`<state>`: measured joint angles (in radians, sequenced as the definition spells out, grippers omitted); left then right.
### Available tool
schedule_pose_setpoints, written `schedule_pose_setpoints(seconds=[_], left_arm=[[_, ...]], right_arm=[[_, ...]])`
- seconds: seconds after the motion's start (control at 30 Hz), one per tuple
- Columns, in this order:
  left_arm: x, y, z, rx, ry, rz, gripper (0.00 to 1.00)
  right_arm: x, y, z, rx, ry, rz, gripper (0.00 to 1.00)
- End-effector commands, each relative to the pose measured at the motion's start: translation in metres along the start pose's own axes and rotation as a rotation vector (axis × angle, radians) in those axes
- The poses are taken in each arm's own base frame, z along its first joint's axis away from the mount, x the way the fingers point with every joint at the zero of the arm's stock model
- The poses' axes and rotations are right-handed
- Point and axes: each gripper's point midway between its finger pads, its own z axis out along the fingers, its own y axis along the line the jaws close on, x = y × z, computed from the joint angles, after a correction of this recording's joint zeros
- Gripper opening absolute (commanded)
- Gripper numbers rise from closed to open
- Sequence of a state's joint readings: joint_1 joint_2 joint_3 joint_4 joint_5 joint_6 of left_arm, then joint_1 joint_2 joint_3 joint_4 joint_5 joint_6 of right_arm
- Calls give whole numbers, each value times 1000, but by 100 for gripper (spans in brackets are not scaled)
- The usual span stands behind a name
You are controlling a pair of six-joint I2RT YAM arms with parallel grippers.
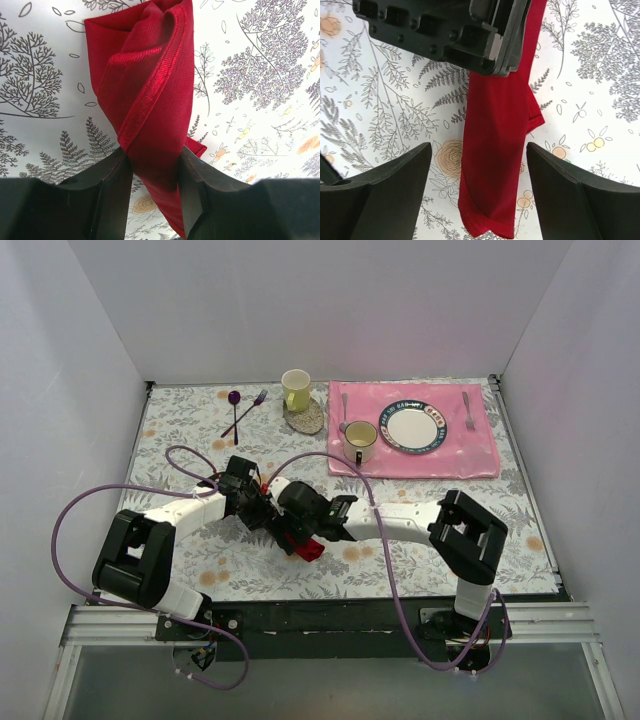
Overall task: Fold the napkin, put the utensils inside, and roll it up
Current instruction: Roll the napkin with the utensil
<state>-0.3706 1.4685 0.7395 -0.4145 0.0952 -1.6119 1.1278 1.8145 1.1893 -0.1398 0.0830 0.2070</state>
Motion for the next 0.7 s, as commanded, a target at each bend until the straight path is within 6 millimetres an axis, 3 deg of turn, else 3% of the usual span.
schedule_pose_setpoints(seconds=[0.0, 0.23, 0.4, 0.53, 0.57, 0.6, 0.67], left_arm=[[1, -5, -7, 14, 2, 0, 36], [4, -7, -7, 26, 20, -10, 37], [3, -10, -10, 38, 15, -8, 38], [-1, -11, -16, 40, -6, -4, 54], [-3, -13, -19, 42, -15, 3, 62], [-4, -13, -21, 42, -23, 7, 66], [-10, -14, -30, 41, -59, 15, 71]], right_arm=[[-12, -18, 0, 164, -30, -64, 84], [-1, -10, 23, 194, 16, -101, 78], [8, -12, 30, 157, 33, -44, 64], [7, -7, 28, 29, 14, 52, 51], [5, -6, 27, -2, 8, 72, 49], [10, -15, 28, -24, 15, 122, 47], [3, -1, 25, -189, -12, 179, 47]])
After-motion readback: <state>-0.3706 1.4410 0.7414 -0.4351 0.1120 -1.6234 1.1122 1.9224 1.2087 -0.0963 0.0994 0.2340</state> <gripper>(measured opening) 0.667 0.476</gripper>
